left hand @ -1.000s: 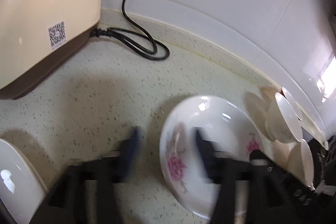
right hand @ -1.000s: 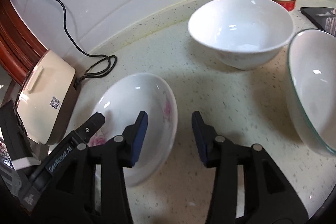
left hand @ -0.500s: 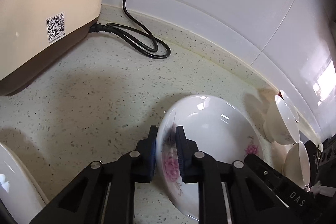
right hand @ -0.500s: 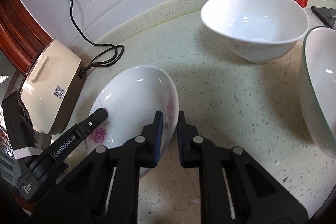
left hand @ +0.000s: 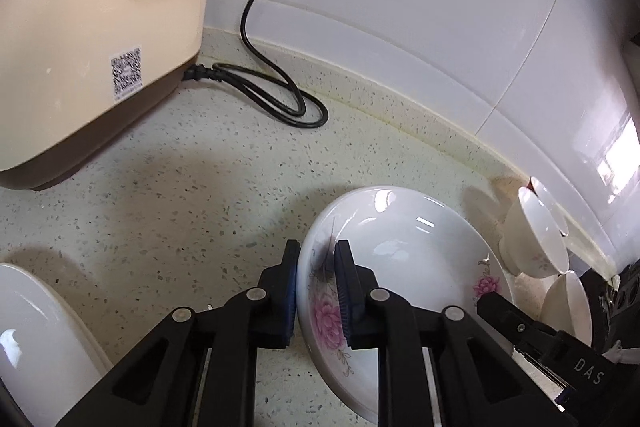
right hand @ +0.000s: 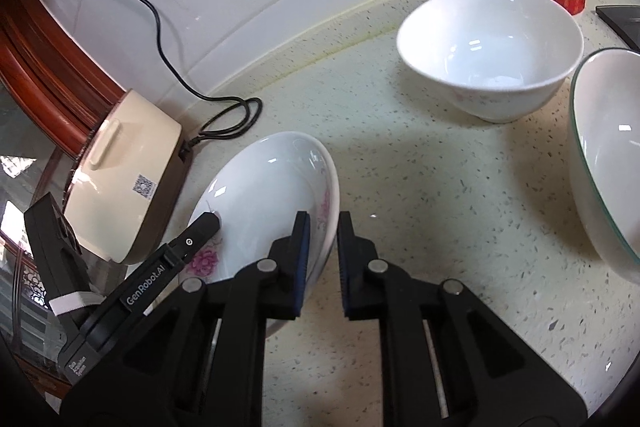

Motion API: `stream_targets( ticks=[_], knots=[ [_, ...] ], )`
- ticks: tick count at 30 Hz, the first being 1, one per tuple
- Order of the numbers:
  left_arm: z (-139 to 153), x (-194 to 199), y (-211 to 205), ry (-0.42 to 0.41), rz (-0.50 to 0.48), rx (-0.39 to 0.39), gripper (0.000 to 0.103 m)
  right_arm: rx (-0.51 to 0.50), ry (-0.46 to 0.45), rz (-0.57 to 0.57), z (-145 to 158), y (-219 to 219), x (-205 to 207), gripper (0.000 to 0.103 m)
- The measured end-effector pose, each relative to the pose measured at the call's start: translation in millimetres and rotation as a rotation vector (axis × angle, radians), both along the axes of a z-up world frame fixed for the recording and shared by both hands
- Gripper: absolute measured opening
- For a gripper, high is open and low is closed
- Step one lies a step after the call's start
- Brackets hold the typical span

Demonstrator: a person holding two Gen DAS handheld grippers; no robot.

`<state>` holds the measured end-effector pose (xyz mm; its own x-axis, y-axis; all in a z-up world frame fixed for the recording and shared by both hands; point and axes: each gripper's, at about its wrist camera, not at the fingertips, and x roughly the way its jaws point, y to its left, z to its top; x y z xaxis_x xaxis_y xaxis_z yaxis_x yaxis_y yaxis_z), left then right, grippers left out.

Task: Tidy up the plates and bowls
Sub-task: 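Lift the plate with both tools and carry it over the plate stack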

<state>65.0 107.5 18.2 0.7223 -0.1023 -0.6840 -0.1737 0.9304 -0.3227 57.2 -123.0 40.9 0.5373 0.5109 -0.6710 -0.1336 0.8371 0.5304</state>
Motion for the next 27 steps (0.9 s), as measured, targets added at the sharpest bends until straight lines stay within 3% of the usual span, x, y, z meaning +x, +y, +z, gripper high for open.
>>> stream_targets(
  ticks=[27],
  knots=[
    [48.1, -52.0, 17.8, -0.128, 0.144, 0.079, 0.018, 0.098, -0.091, 0.123, 22.6, 28.3, -17.9, 0.017]
  ],
)
